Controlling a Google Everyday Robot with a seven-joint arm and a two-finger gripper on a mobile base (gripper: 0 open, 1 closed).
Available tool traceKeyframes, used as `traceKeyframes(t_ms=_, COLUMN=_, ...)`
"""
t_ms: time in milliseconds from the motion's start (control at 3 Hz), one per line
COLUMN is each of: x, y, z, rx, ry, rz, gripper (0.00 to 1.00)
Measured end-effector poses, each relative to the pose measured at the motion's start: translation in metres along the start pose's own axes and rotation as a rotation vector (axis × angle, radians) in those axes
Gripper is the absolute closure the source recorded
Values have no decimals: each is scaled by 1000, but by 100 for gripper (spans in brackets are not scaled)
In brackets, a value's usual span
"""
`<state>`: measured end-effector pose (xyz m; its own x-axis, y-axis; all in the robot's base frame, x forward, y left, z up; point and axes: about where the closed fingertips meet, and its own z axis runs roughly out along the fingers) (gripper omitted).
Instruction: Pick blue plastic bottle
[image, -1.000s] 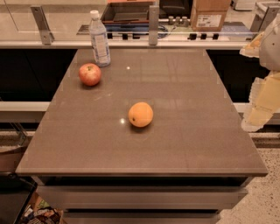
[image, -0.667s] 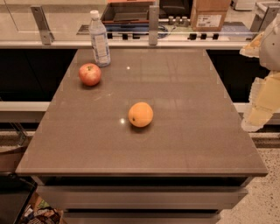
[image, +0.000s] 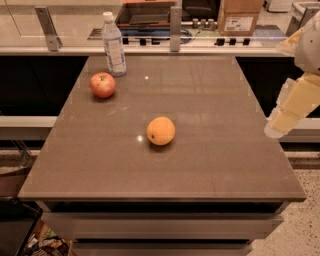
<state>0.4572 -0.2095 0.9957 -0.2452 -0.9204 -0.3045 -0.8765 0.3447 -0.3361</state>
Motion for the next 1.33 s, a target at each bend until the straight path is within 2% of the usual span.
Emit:
traceKeyframes(t_ms=333, x=-24, y=-14, z=7, rx=78, ry=-113, rz=64, gripper=0)
traceKeyframes(t_ms=667, x=-64, y=-37, z=16, rx=147, ry=-249, rz=92, gripper=0)
traceKeyframes(t_ms=1000, x=-110, y=-61, z=28, rx=188, ry=-408, rz=135, gripper=0)
traceKeyframes(t_ms=1333, x=-145, y=-76, z=44, rx=188, ry=-503, rz=202, gripper=0)
